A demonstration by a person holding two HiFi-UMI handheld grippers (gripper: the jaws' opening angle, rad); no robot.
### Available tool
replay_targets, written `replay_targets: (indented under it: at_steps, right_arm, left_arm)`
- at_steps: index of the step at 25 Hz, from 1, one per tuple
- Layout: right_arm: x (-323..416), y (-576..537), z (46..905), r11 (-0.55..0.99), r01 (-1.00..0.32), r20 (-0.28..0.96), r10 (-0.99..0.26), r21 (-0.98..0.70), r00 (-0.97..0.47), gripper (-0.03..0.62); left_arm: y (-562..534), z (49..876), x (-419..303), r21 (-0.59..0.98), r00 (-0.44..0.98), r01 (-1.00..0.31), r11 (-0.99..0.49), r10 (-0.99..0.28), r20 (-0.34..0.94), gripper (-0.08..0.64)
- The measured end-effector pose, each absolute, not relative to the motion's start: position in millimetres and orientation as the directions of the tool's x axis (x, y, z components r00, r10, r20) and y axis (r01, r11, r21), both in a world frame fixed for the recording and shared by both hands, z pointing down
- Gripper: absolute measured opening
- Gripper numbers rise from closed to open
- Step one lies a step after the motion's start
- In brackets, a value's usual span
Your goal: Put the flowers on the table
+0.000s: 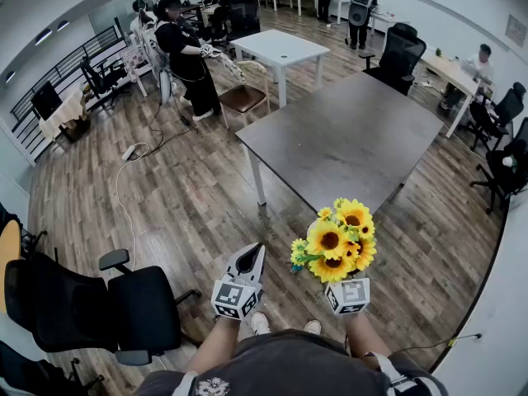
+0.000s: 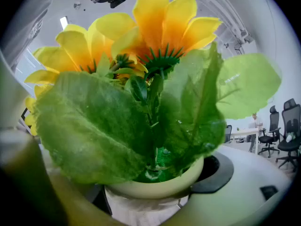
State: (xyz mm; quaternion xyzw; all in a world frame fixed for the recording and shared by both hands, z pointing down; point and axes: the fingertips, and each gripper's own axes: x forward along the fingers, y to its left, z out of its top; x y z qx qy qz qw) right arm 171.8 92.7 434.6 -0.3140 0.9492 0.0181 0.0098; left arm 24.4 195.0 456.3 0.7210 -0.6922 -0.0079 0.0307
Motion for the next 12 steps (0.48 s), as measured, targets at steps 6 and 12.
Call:
replay_targets:
  at_steps: [6,12]
  right_arm:
    - [164,93,432,0.813,-0.581,-0.03,-0.58,0.044,-0.814,0.534]
    - [157,95,432,0.818,-0.574,-0.028,-0.573,0.046,-0.819,0.534]
  left_arm:
    - [196,450,18,0.073,0.021,-0.997,-0.02,-1.0,0.012,0.006]
    - [202,456,10,0.073,0.009,-0.997,-0.007,-1.0,0.024,0.006]
